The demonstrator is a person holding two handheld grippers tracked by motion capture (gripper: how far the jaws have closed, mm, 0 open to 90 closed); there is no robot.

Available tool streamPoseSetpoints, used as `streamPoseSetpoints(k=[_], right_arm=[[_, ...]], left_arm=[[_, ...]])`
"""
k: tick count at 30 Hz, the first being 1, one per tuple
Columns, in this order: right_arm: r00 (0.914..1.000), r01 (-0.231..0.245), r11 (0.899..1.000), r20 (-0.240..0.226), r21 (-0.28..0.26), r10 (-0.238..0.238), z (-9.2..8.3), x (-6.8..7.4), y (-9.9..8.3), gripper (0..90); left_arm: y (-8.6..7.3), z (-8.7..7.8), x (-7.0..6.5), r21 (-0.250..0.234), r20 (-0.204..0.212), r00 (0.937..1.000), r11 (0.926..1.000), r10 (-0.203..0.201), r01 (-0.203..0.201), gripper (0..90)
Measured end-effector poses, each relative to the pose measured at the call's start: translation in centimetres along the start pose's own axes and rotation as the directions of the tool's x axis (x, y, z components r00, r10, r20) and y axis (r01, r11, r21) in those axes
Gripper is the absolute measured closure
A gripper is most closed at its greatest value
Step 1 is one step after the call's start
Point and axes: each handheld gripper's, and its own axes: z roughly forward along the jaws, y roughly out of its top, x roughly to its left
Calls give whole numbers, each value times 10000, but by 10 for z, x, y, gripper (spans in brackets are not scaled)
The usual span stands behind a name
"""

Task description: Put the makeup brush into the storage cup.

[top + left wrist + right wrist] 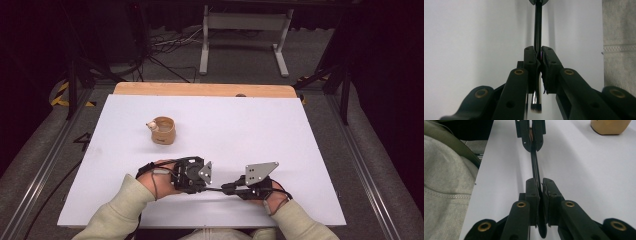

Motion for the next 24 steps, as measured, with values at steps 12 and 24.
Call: streamPoseSetpoints(k=[12,24], right_arm=[[10000,65,10000,3,21,-65,-2,1,2,844],[9991,366,9993,224,-118,-363,-6,2,3,843]], left_arm=[[-1,-2,1,-149,-18,9998,9997,-179,179,818],[-11,-14,11,-1843,-251,9915,9754,-1278,1210,359]])
